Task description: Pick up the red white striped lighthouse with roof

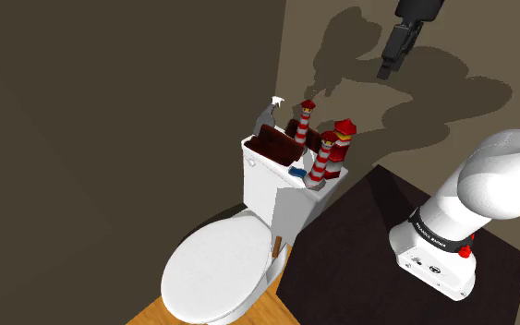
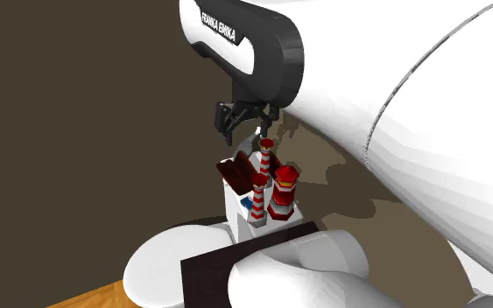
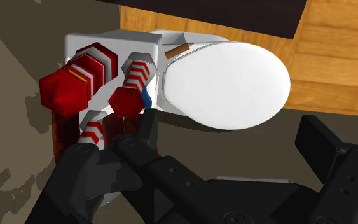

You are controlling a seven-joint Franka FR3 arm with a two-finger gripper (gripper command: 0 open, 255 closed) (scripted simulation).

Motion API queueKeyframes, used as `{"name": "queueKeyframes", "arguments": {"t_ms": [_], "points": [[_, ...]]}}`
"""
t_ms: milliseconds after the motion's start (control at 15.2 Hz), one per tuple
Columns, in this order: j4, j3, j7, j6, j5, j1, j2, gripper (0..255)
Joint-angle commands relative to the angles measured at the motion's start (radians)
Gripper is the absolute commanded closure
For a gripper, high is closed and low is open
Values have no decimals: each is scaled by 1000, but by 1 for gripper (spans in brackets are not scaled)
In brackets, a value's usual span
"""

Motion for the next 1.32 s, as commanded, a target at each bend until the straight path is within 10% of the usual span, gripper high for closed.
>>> {"name": "queueKeyframes", "arguments": {"t_ms": [0,792,1254], "points": [[0,0,0,0,0,0,0,0],[-338,-300,-373,501,-1,9,52,0],[-384,-551,-692,811,124,142,290,0]]}}
